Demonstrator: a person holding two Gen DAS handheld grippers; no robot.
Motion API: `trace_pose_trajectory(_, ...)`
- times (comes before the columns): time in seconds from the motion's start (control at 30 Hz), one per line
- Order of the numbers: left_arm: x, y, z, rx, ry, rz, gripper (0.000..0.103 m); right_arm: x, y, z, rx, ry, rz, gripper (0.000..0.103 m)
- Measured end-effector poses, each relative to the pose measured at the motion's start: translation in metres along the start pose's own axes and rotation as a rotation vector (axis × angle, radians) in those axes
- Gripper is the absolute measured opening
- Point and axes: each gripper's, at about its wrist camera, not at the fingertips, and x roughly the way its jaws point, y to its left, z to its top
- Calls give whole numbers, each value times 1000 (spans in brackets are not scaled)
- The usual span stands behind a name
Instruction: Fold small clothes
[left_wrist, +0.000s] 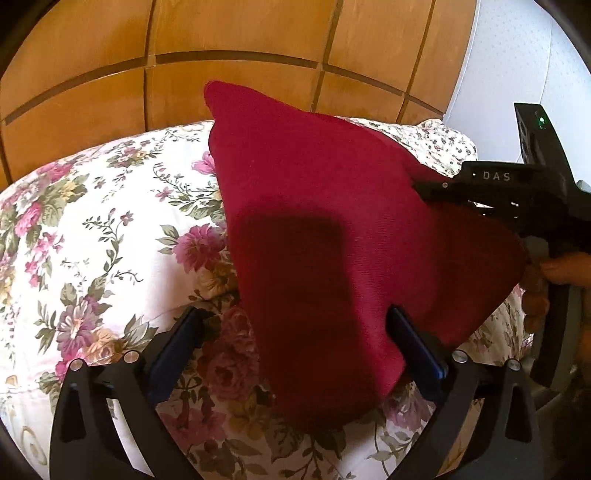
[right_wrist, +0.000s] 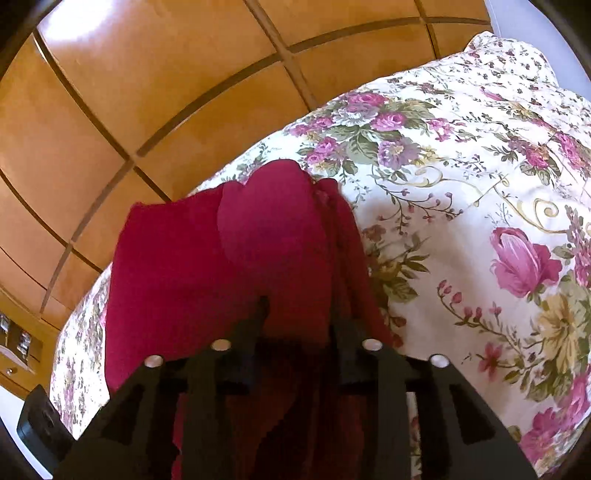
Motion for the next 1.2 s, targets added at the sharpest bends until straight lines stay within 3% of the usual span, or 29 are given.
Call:
trace_pose_trajectory(0.07,-6,1,-2,-11,-3,1,99,-3,7,-4,-40,-13,-13,48)
trace_pose_trajectory(0.13,-14,1,-2,-16,-11,6,99,-7,12,-6,-46,-20,0,68)
trace_pose_trajectory(0.17,-18,2,-2,-15,-19,7,99,-14,13,-7,-35,-34,-5,72)
trace_pose_trajectory(0.23,-30,2,0,-10,-50,8,99,-28,15,-10,-15,-68,-52,92)
trace_pose_trajectory(0.43,-59,6,12,0,-195,85,99,-73,6,-15,36,-164,-2,95)
trace_pose_trajectory(0.57,-47,8,16,4,-137,146,99,-76,2,-24,57,-116,45,97)
trace_pose_trajectory(0.63,-38,8,10,10,-91,141,99,-71,5,-30,48,-68,46,98)
trace_pose_trajectory(0.7,-33,6,-1,20,-64,138,99,-59,7,-39,22,4,3,98)
trace_pose_trajectory(0.8,-31,6,-10,24,-55,117,99,-42,-6,-45,18,68,-184,98)
trace_pose_trajectory(0.93,-35,6,-2,12,-40,92,99,-33,-34,-47,181,107,-109,99)
trace_pose_trajectory(1.1,-53,2,31,-2,-162,82,99,-32,-19,-47,85,99,-175,101)
trace_pose_trajectory(1.2,-43,-1,59,10,-169,123,99,-31,-24,-47,114,103,-161,101)
